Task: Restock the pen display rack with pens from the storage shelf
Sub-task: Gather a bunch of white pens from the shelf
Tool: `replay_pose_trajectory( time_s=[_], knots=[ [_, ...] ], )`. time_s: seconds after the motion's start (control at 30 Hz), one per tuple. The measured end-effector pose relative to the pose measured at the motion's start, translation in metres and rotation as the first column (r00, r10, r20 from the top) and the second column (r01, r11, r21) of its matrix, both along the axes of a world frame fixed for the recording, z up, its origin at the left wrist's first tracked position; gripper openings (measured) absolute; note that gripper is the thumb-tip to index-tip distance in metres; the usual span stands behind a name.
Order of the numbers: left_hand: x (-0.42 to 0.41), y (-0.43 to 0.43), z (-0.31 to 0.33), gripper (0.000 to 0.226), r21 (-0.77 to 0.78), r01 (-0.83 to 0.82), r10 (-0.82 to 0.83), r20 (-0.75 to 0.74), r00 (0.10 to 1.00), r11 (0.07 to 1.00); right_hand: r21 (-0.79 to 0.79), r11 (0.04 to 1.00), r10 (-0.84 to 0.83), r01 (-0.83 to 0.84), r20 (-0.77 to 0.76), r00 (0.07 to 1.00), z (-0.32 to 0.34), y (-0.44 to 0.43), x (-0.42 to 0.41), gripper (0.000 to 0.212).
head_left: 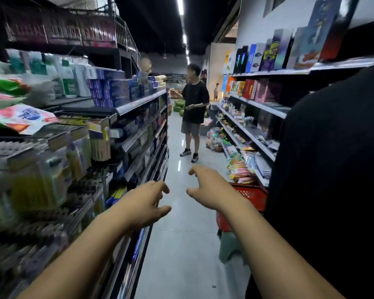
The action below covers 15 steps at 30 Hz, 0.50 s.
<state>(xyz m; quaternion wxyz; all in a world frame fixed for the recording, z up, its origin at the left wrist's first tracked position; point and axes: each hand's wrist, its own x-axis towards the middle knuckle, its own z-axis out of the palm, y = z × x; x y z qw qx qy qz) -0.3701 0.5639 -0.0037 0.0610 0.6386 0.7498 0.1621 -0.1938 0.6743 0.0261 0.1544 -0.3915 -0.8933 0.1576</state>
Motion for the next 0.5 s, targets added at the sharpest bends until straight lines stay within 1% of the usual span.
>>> replay_pose_trajectory(
  time_s=[0.13, 0.27, 0.4, 0.5],
  knots=[
    [-0.058, 0.088, 0.012, 0.039, 0.034, -0.026, 0.027, -0.007, 1.0, 0.999, -0.016, 1.0, 0.019, -0.018, 0.028, 0.999, 0.011, 0.092, -0.065, 0.049],
    [-0.122, 0.184, 0.006, 0.039, 0.073, -0.033, 0.031, 0.027, 0.999, 0.997, -0.033, 0.999, 0.01, -0.01, 0.012, 1.0, 0.0, 0.183, -0.128, 0.05],
    [-0.188, 0.292, -0.006, 0.043, 0.104, 0.011, -0.016, 0.052, 0.999, 0.995, -0.006, 1.0, -0.026, 0.026, 0.009, 1.0, -0.008, 0.281, -0.184, 0.054],
    [-0.229, 0.374, -0.009, 0.046, 0.08, 0.062, -0.068, 0.077, 0.995, 0.995, 0.01, 0.996, -0.085, 0.085, 0.045, 0.995, -0.006, 0.355, -0.218, 0.052]
  ],
)
